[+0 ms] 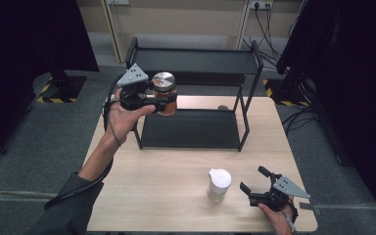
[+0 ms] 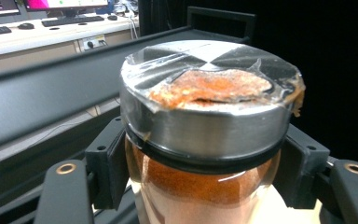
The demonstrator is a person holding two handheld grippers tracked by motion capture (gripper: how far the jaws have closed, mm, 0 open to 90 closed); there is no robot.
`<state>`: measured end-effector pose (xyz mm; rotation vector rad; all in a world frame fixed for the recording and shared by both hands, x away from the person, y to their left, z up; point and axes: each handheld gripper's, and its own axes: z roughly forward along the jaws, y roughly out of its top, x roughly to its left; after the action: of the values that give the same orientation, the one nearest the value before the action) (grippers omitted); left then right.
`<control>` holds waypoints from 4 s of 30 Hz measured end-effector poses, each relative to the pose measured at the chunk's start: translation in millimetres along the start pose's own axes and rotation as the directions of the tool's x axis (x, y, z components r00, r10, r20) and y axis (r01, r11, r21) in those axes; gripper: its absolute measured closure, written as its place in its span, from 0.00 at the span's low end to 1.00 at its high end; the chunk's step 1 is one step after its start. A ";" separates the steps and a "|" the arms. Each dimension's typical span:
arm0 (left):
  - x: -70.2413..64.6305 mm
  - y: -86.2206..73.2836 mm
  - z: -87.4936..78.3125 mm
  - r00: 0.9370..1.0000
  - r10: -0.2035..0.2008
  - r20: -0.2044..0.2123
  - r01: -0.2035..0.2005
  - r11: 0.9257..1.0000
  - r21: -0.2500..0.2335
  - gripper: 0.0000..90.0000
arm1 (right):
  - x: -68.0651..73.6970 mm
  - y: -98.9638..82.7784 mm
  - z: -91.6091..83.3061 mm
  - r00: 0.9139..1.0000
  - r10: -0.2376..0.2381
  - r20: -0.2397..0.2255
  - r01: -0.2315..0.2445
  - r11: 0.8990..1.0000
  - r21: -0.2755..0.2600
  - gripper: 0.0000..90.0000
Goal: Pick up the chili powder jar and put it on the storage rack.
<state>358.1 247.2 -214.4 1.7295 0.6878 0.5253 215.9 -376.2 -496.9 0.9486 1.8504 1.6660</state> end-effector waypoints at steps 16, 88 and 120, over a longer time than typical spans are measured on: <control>10.7 47.0 13.3 0.996 -0.037 -0.080 0.035 0.999 -0.020 0.34 | -0.9 -0.2 0.0 1.000 0.003 0.001 -0.003 1.000 0.001 0.00; 32.8 53.0 77.5 0.936 -0.137 -0.325 0.117 0.990 -0.082 0.00 | 0.0 1.2 4.0 0.999 -0.009 -0.033 0.010 1.000 0.003 0.00; -2.2 0.6 31.3 0.971 -0.064 -0.229 0.033 0.990 -0.140 0.00 | 1.1 1.3 4.9 0.999 -0.013 -0.036 0.014 1.000 0.010 0.00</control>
<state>377.3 223.5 -221.8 1.5343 0.8389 0.7321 219.0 -372.1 -496.3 0.9141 1.8865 1.6774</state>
